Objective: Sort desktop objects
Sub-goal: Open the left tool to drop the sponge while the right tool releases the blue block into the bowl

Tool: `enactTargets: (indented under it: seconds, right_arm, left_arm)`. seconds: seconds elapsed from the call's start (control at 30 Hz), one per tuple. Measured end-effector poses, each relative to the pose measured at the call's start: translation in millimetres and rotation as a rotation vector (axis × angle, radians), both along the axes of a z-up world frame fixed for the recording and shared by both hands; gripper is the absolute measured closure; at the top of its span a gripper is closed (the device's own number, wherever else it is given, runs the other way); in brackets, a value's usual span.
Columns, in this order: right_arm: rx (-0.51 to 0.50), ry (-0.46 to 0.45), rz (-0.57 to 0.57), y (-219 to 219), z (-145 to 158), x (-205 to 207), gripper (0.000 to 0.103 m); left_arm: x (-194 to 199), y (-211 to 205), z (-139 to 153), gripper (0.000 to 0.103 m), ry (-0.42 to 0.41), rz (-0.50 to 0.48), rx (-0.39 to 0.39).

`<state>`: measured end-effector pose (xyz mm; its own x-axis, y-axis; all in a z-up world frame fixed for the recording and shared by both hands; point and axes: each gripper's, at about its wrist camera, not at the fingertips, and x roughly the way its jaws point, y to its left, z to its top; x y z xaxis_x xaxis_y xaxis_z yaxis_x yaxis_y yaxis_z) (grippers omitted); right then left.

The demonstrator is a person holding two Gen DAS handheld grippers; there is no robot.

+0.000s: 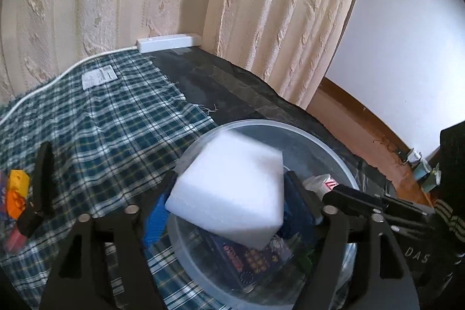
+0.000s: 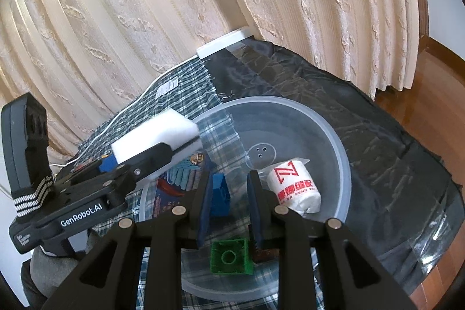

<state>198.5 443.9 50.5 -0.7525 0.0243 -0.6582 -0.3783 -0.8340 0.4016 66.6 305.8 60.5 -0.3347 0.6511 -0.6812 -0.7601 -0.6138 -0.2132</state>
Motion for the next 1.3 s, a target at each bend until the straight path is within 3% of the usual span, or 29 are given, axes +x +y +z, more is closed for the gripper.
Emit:
enactTargets:
  seconds: [0.13, 0.97, 1.13, 1.3]
  right_arm:
    - [-0.004, -0.001, 0.000, 0.7, -1.3, -1.5, 0.076]
    - [0.004, 0.011, 0.131, -51.4, 8.1, -19.4, 0.075]
    - [0.004, 0.029, 0.140, -61.4, 10.9, -22.5, 0.057]
    - [0.011, 0.036, 0.163, -73.7, 13.0, -28.7, 0.053]
  left_arm:
    - [-3.7, -3.0, -4.5, 0.016, -0.050, -0.005, 0.023]
    - [-16.9, -70.6, 5.7, 0.016, -0.003, 0.145, 0.033]
    - [-25.5, -91.9, 5.5, 0.016, -0.009, 0.196, 0.042]
    - [-35.5, -113.0, 2.5, 0.016, -0.020, 0.244, 0.047]
